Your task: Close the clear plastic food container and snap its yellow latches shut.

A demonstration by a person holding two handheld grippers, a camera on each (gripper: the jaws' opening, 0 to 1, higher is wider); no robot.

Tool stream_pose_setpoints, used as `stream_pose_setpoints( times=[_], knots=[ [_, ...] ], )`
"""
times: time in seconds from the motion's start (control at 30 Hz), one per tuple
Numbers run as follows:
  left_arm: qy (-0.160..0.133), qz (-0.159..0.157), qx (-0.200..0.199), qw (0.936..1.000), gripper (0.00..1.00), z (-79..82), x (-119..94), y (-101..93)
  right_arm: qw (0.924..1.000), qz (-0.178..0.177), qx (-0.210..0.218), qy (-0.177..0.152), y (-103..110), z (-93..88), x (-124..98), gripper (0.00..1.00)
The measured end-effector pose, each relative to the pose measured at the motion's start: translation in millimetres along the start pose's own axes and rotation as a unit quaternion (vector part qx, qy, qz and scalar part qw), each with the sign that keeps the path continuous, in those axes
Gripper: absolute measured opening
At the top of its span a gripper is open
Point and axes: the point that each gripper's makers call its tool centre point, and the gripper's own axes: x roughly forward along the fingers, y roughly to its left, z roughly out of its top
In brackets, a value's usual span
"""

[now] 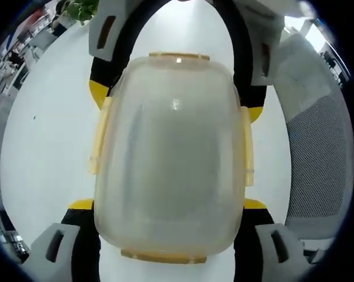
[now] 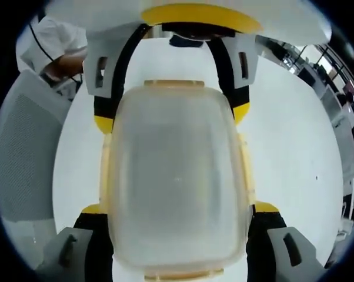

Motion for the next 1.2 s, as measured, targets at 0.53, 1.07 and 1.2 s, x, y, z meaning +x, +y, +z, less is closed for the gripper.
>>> stream_pose_setpoints(
  times=[0.53,1.07,1.2],
  knots=[
    [-0.003,0.002,-0.003,1.0,0.97,3.4,1.4,23.0,1.0,0.002,-0.003,0.002,-24.5,-2.3,2.6,0.96],
    [-0.009,-0.003,-0.008,0.9999,0.98,4.9,2.5,34.0,1.0,0.003,-0.003,0.0,-36.4,-2.1,3.9,0.96],
    [-0.009,-0.003,-0.01,0.9999,0.98,4.7,3.1,35.3,1.0,0.004,-0.006,0.003,-37.7,-2.2,4.9,0.96]
  ],
)
